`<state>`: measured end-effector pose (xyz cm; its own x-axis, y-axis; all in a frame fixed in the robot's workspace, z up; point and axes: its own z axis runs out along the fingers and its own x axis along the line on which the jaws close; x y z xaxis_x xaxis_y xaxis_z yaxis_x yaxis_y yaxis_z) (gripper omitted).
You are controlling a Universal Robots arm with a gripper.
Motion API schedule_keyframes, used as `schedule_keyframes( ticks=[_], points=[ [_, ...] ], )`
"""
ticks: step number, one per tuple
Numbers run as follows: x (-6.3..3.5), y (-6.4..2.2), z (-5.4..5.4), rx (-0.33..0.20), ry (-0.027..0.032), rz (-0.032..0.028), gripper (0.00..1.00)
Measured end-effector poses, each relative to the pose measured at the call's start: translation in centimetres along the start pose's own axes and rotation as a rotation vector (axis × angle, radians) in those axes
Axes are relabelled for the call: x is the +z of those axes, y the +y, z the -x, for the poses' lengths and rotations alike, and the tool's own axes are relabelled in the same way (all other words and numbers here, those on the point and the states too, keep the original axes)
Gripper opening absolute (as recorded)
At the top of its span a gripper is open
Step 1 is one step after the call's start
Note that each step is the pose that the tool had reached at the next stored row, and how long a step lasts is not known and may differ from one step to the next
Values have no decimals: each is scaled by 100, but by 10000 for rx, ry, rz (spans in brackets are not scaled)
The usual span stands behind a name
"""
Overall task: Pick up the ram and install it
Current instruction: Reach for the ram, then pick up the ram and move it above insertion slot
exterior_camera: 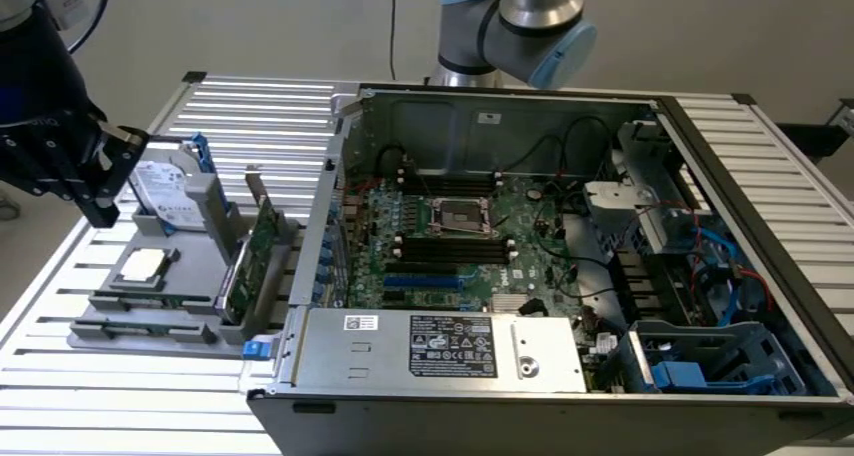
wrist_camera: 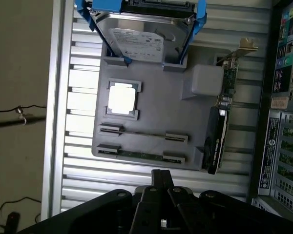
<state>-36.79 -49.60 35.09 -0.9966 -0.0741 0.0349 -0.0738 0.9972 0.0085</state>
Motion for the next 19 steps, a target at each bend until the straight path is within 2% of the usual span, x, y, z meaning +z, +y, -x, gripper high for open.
schedule_keyframes(
  ticks=[16, 19],
  points=[
    [6, -2, -3, 0, -2, 1, 11],
    [48, -2, -10, 1, 6, -28, 11]
  ],
)
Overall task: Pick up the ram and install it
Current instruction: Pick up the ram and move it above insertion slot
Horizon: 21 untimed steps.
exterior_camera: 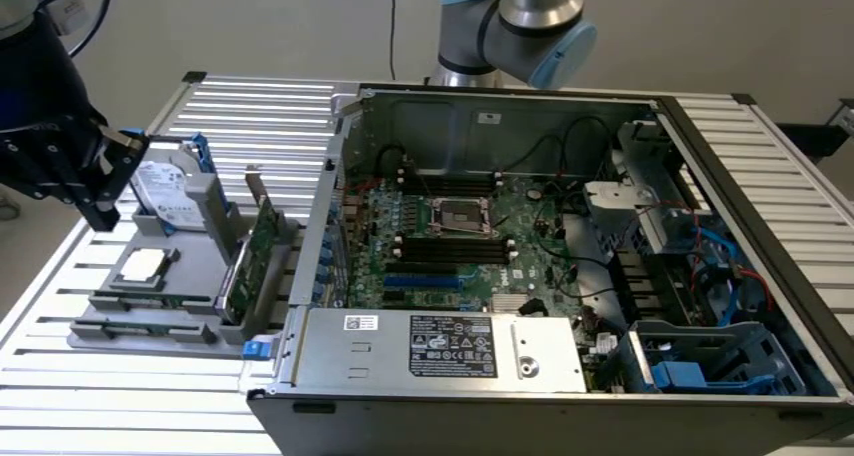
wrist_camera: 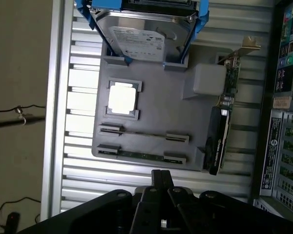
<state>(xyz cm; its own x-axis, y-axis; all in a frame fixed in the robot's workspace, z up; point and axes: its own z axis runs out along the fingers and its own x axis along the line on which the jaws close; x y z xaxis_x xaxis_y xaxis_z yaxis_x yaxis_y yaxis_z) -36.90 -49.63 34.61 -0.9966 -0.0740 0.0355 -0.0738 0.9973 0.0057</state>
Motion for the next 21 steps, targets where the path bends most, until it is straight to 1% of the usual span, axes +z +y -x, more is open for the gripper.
schedule_keyframes(
  ticks=[5, 6, 7, 8, 9, 11, 12, 14, 15, 21],
  points=[
    [2, 0, -1, 0, 1, -4, 11],
    [2, 0, -1, 0, 1, -4, 17],
    [2, 0, -1, 0, 0, -4, 17],
    [2, 0, -1, 0, 0, -3, 24],
    [2, 0, -1, 0, 0, -4, 24],
    [2, 0, -1, -14, 0, -4, 36],
    [2, 0, -1, -107, -2, -8, 42],
    [3, 0, -2, -464, -7, -20, 42],
    [4, 0, -2, -642, -8, -26, 48],
    [5, 0, -1, -1738, -15, -66, 48]
  ],
)
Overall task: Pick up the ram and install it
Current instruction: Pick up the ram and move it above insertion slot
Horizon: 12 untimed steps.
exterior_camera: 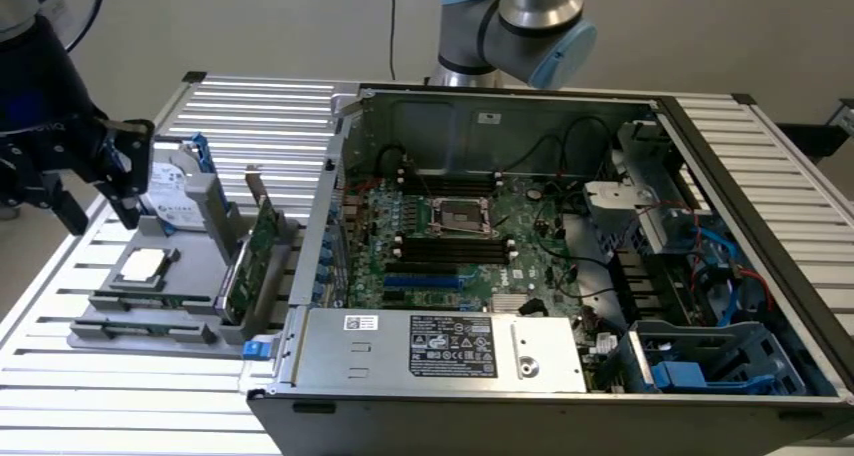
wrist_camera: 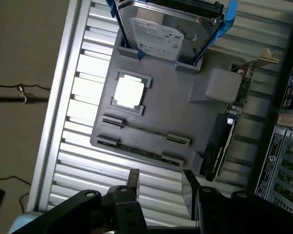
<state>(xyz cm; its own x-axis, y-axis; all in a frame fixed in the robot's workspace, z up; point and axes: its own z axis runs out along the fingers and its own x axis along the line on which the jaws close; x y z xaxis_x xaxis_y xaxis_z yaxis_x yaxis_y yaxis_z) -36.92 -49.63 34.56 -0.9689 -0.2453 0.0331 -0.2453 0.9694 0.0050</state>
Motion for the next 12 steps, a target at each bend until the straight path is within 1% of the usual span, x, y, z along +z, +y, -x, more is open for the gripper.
schedule_keyframes(
  ticks=[4, 12],
  points=[
    [2, 0, 0, -718, -34, -35, 48],
    [18, 0, 1, -2167, -188, -122, 48]
  ],
)
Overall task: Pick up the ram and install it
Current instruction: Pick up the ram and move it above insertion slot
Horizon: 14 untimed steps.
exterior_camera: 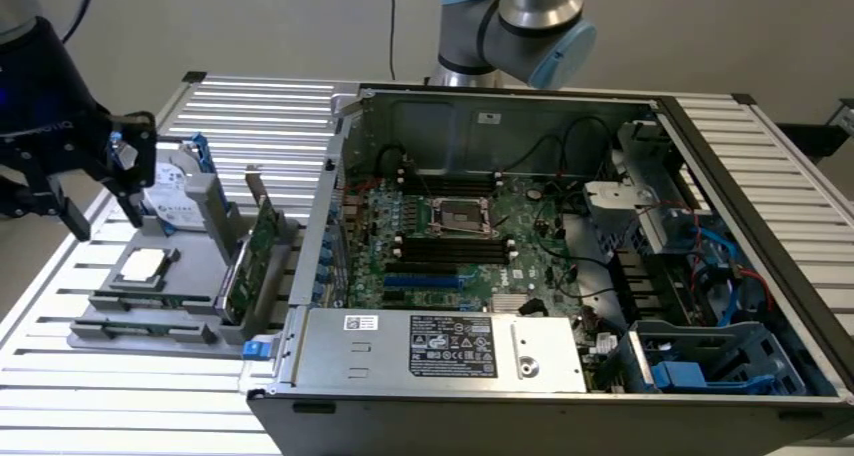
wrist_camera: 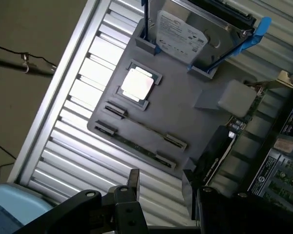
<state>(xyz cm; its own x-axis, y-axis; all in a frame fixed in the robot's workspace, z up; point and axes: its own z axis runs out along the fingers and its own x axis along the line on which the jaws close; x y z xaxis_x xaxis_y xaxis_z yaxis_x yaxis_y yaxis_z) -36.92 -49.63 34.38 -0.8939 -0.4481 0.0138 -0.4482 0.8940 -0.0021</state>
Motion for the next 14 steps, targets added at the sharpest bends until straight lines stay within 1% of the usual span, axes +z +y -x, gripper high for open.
schedule_keyframes(
  ticks=[8, 9, 11, 12, 14],
  points=[
    [19, 0, 0, -1460, -150, -90, 48],
    [22, 0, 0, -1638, -165, -100, 40],
    [31, 0, 0, -2009, -193, -119, 40],
    [36, 0, 0, -2189, -207, -128, 33],
    [47, 0, 0, -2547, -236, -146, 33]
  ],
)
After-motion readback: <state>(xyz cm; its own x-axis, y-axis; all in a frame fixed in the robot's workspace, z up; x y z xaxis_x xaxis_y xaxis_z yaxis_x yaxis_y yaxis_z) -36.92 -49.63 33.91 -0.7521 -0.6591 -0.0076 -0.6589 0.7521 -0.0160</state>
